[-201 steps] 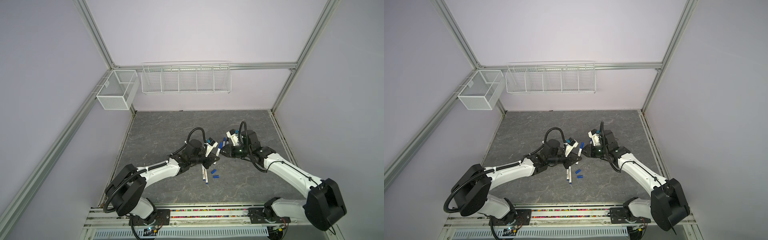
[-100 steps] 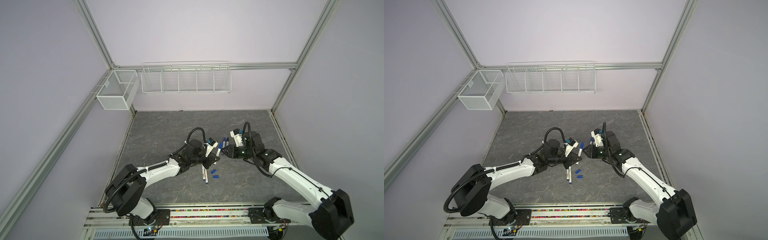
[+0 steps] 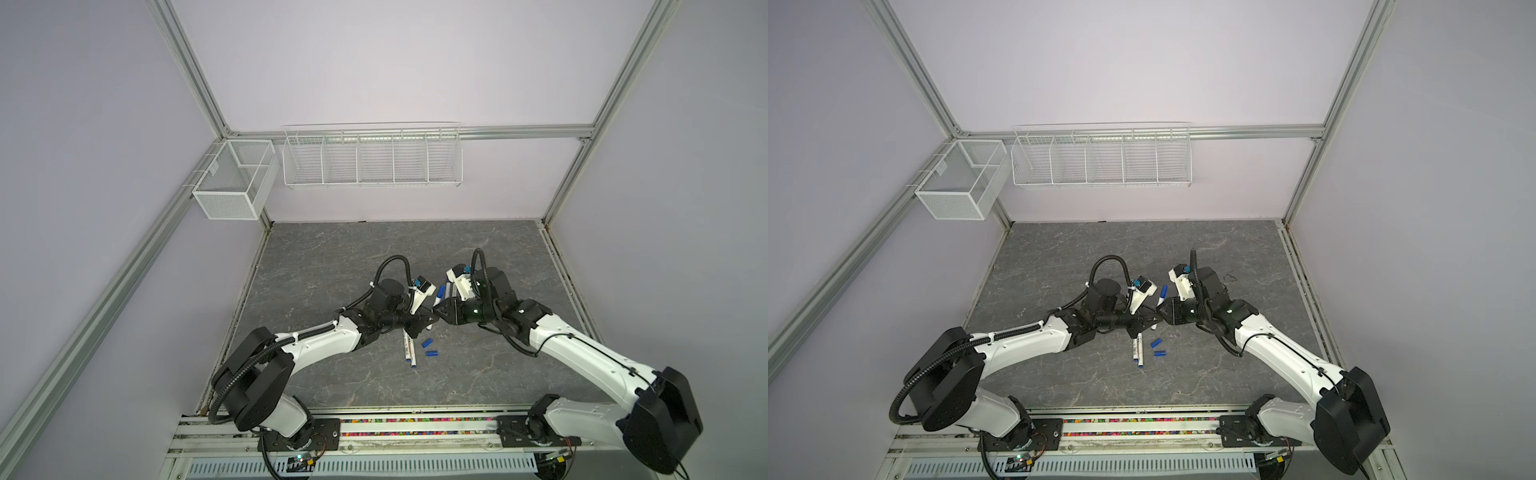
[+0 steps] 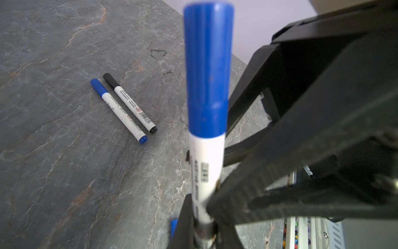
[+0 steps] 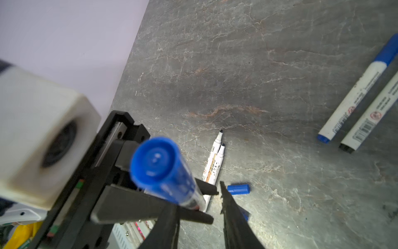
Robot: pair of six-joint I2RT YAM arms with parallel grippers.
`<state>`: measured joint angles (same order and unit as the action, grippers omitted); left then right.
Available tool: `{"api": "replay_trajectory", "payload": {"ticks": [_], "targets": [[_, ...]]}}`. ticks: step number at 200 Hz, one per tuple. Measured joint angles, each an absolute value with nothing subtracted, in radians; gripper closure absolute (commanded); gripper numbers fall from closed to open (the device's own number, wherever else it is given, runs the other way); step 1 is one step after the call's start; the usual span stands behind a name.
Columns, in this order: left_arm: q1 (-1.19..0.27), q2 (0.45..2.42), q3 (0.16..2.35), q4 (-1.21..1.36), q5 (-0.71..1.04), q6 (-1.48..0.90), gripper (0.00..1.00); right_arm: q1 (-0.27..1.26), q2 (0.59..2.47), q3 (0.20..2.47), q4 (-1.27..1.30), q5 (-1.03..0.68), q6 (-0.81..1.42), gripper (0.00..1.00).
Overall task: Insert the pens into the pen caps
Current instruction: 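Grip the capped white marker with the right gripper while the left gripper releases it, then lay the capped marker beside the other capped markers while the left gripper lowers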
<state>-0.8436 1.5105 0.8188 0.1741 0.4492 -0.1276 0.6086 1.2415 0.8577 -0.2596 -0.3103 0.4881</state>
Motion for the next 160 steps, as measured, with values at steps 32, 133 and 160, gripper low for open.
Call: {"api": "replay_trajectory", "payload": {"ticks": [32,133,160], "targets": [[-0.843,1.51,0.819,0.174,0.446,-0.128,1.0,0.612,1.272,0.861,-0.211,-0.327,0.495,0.78],[-0.843,1.498,0.821,0.106,0.416,-0.139,0.36,0.438,1.32,0.905,-0.28,-0.276,0.535,0.91],[-0.841,1.489,0.828,0.003,0.33,-0.142,0.35,0.32,1.393,0.957,-0.38,-0.258,0.524,0.89]]}}
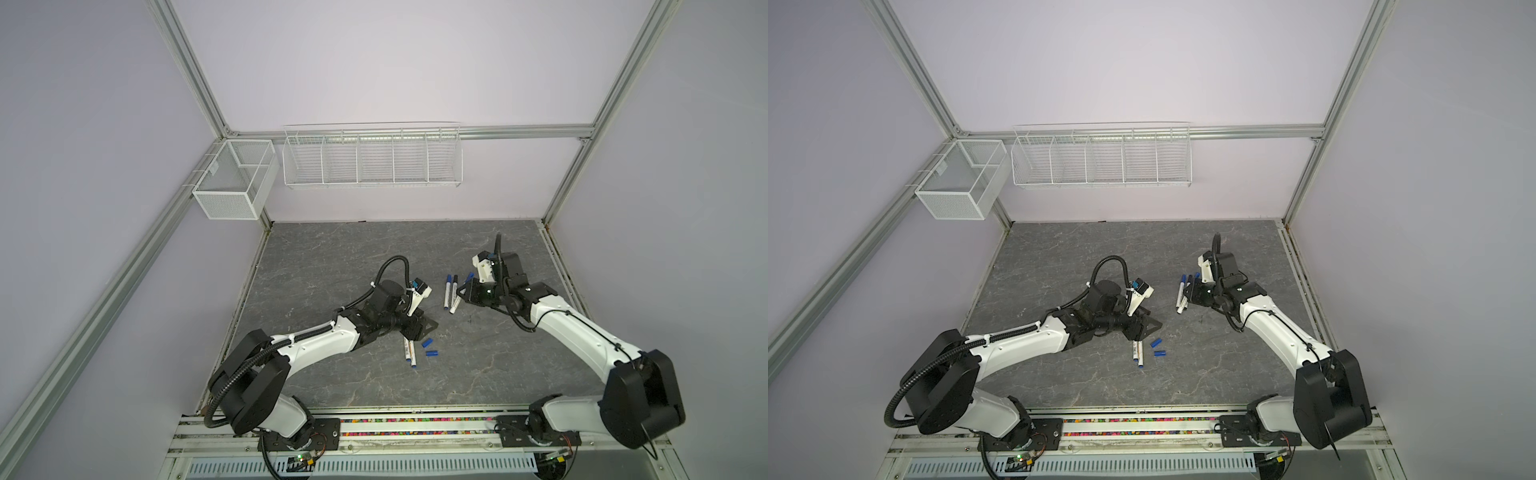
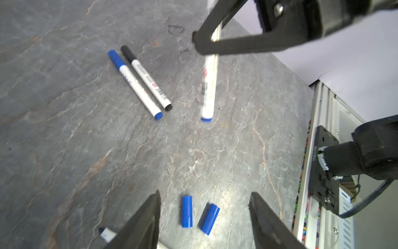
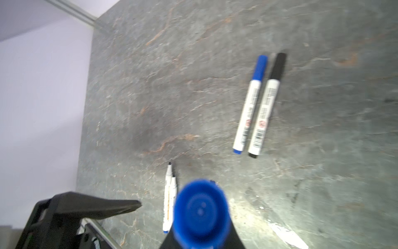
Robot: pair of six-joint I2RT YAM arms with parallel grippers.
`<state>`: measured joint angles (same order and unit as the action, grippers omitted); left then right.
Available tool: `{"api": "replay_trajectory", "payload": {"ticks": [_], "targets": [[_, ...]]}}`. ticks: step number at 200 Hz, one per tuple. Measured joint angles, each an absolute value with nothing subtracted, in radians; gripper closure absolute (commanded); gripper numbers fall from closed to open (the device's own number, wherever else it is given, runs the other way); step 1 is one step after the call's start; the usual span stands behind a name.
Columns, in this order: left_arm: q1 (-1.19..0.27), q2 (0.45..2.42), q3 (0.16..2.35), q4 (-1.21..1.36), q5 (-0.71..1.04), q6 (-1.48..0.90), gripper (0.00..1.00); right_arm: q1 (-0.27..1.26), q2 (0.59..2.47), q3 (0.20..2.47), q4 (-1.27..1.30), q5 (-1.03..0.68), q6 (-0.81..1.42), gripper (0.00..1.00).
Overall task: Insert the pens into the pen caps
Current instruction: 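Lay the capped marker beside the other capped markers while the left gripper lowers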
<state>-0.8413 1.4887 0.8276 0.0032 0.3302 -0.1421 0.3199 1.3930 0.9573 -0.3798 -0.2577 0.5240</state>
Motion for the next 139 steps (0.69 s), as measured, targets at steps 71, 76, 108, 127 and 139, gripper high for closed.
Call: {"api": "replay_trajectory", "payload": {"ticks": [71,76,108,127,139], "targets": [[-0.839,1.526,0.889,-0.286,0.114,-0.163,0.32,0.219,1.714,1.081,-0.44,-0.273,0.473,0.86],[-0.839,1.532,0.89,-0.3,0.108,-0.165,0.31,0.219,1.736,1.091,-0.436,-0.279,0.471,0.86],[-0.844,1.565,0.89,-0.373,0.086,-0.169,0.3,0.217,1.85,1.168,-0.412,-0.339,0.471,0.81],[-0.852,1.576,0.89,-0.4,0.082,-0.172,0.3,0.218,1.881,1.201,-0.395,-0.345,0.469,0.73],[-0.856,1.579,0.89,-0.41,0.081,-0.172,0.3,0.218,1.897,1.21,-0.387,-0.344,0.468,0.7]]}}
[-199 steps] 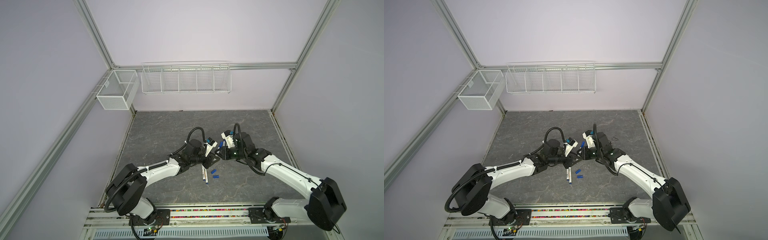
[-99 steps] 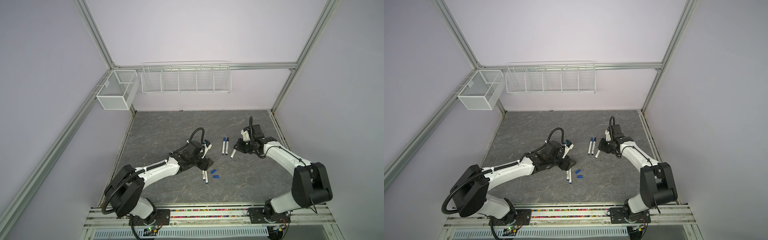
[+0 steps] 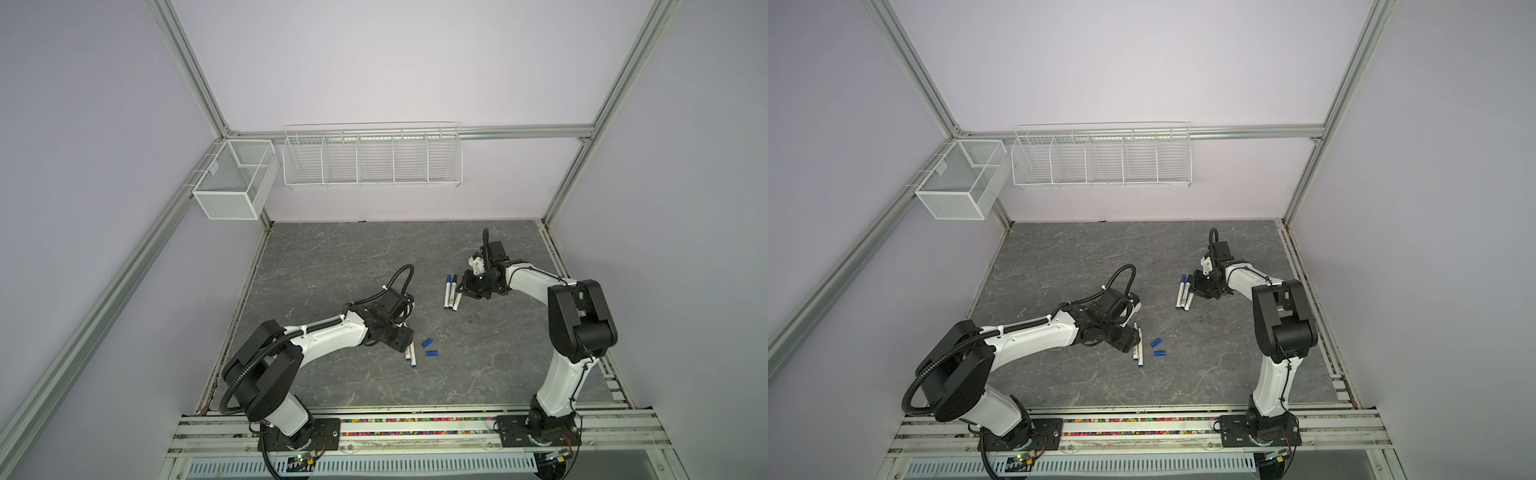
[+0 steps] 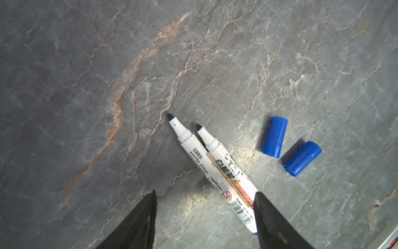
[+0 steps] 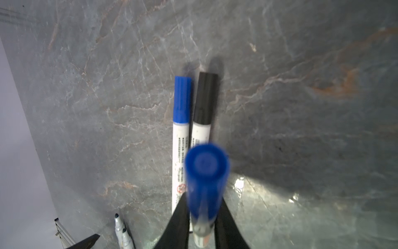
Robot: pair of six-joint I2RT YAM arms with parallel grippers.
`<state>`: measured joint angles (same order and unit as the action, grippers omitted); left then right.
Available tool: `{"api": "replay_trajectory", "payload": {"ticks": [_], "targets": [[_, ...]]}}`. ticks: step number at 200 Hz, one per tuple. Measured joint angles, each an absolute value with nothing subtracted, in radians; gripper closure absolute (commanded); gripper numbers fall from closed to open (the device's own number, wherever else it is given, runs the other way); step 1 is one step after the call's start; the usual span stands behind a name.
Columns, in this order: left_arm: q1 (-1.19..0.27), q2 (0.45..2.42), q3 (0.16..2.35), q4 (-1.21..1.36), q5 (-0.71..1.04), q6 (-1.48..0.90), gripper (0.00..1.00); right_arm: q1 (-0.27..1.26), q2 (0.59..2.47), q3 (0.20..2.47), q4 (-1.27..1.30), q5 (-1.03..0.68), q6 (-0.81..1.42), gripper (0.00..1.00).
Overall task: Insert the pens into the pen caps
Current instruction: 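Lay the capped marker beside the other capped markers while the left gripper lowers, then grasp the remaining uncapped white marker upright with the left gripper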
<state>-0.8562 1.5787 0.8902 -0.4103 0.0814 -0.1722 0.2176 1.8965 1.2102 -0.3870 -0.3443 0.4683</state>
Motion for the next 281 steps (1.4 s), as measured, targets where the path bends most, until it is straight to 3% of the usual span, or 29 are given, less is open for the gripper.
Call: {"api": "replay_trajectory", "payload": {"ticks": [58,202,249,281], "targets": [[-0.865,1.608,0.903,-0.437,0.078,-0.172,0.3,0.218,1.895,1.196,-0.375,-0.337,0.467,0.65],[-0.884,1.701,0.969,-0.489,0.011,-0.19,0.49,0.218,1.588,0.977,-0.35,-0.317,0.467,0.66],[-0.884,1.706,0.971,-0.514,-0.034,-0.21,0.73,0.22,1.539,0.963,-0.351,-0.3,0.467,0.66],[-0.883,1.726,0.995,-0.536,-0.052,-0.228,0.99,0.221,1.507,0.949,-0.353,-0.292,0.468,0.66]]}}
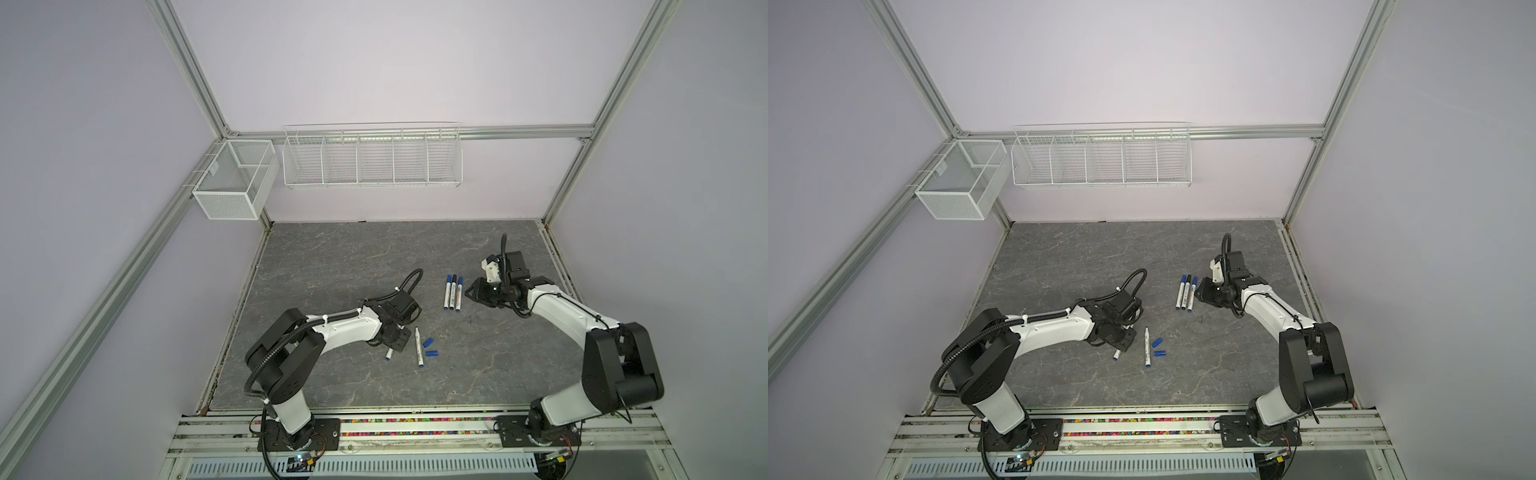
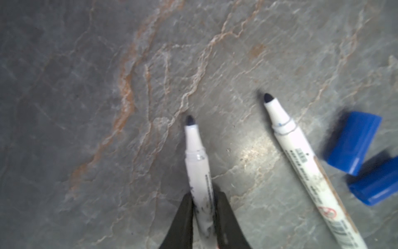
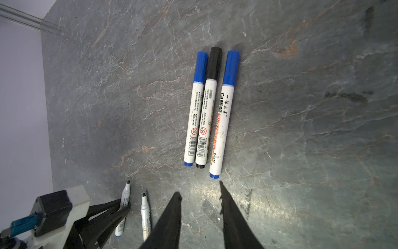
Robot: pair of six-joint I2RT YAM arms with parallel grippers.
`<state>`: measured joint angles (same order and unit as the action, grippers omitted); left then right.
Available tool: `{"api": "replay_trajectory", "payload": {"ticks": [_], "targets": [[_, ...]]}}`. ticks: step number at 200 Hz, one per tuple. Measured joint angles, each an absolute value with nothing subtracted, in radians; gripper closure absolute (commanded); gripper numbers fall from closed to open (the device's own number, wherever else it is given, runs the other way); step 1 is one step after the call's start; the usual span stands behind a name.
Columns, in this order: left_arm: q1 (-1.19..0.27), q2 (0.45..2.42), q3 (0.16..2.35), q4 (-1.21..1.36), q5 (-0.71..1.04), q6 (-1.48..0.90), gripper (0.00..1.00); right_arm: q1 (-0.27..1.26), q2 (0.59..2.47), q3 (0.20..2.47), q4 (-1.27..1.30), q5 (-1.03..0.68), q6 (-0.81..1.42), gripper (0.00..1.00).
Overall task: Insert the pens into the pen caps
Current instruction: 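Grasp the remaining uncapped white marker upright with the left gripper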
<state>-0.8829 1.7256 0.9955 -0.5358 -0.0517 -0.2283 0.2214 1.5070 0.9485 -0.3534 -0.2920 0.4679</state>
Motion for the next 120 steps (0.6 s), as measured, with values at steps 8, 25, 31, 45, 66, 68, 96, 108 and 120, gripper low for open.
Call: {"api": "replay_trajectory", "payload": {"ticks": [8,25,31,45,66,68,96,108,120], "targets": [[-0.883,1.729,1.002,-0.539,-0.052,-0.225,1.0,0.223,1.497,0.945,-0.354,-0.292,0.468,0.66],[-0.876,1.737,1.014,-0.541,-0.046,-0.231,1.0,0.235,1.467,0.941,-0.357,-0.29,0.467,0.66],[-0.873,1.737,1.015,-0.539,-0.041,-0.231,1.0,0.243,1.457,0.941,-0.358,-0.289,0.466,0.66],[-0.863,1.736,1.015,-0.533,-0.027,-0.228,1.0,0.271,1.433,0.941,-0.358,-0.294,0.463,0.65],[-0.846,1.719,1.009,-0.499,0.003,-0.215,1.0,0.342,1.407,0.941,-0.351,-0.316,0.456,0.63],[-0.844,1.716,1.007,-0.495,0.007,-0.213,1.0,0.347,1.406,0.941,-0.35,-0.316,0.455,0.62],[-0.83,1.632,0.998,-0.414,0.072,-0.197,1.0,0.465,1.398,0.941,-0.308,-0.368,0.457,0.58],[-0.83,1.6,0.998,-0.372,0.099,-0.197,1.0,0.495,1.398,0.938,-0.267,-0.399,0.47,0.56],[-0.83,1.583,0.999,-0.337,0.121,-0.197,1.0,0.507,1.397,0.932,-0.222,-0.427,0.488,0.55]]}}
